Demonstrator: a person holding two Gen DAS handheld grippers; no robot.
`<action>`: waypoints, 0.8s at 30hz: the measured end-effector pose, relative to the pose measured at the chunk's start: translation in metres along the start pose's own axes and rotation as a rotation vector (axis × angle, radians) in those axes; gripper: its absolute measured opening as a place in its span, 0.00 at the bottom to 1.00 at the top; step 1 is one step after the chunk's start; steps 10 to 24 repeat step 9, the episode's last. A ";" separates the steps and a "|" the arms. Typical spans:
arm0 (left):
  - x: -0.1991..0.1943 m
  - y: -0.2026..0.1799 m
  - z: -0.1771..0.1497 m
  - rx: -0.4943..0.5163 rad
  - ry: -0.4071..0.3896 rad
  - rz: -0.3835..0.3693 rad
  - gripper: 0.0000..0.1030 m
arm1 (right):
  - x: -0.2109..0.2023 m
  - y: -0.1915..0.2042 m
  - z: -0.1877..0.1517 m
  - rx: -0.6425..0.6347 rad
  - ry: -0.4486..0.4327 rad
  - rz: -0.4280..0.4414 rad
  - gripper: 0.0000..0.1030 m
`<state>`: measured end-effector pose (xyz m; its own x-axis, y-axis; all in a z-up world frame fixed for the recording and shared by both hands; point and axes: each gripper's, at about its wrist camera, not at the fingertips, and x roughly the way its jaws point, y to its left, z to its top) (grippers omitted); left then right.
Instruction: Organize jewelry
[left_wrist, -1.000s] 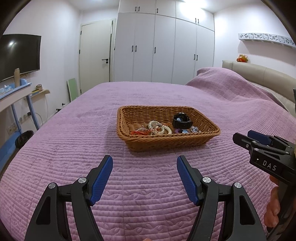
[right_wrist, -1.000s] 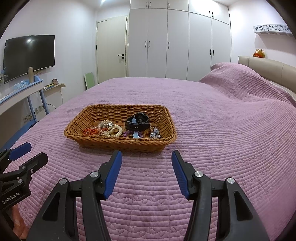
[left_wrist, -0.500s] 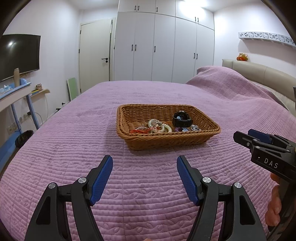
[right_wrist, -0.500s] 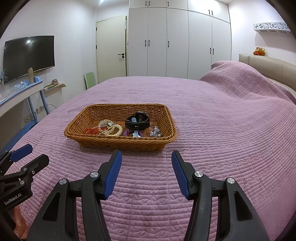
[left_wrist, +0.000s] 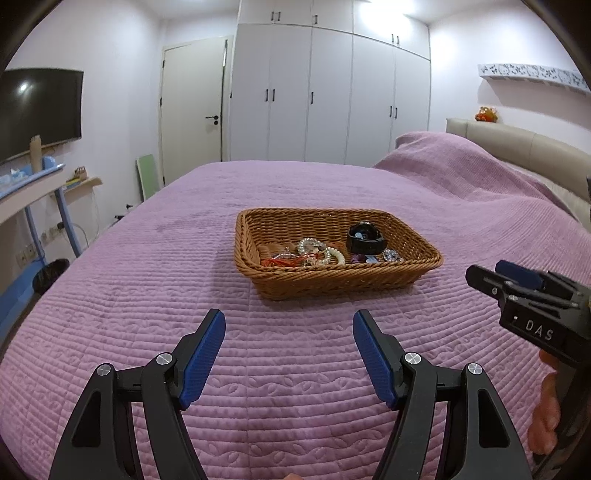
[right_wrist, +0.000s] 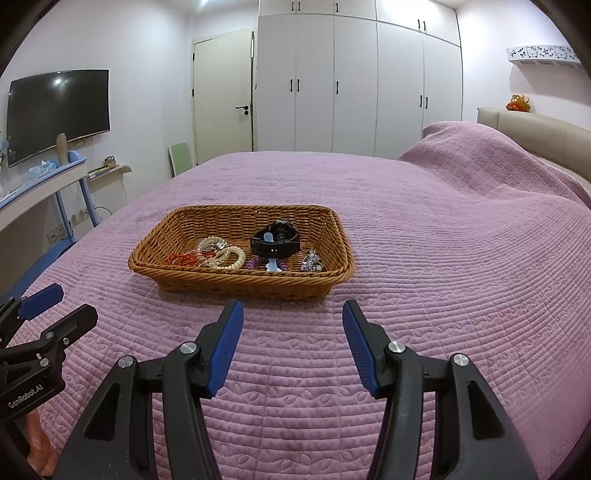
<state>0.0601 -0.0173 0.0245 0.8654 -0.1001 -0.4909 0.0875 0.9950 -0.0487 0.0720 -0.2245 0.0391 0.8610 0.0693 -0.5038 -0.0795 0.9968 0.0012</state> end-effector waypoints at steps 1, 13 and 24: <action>-0.001 0.000 0.001 0.002 -0.007 0.007 0.71 | 0.000 0.000 0.000 0.002 0.000 0.000 0.56; -0.003 0.000 0.001 0.026 -0.018 0.037 0.71 | 0.002 0.003 -0.001 -0.003 0.008 0.000 0.56; -0.003 0.000 0.001 0.026 -0.018 0.037 0.71 | 0.002 0.003 -0.001 -0.003 0.008 0.000 0.56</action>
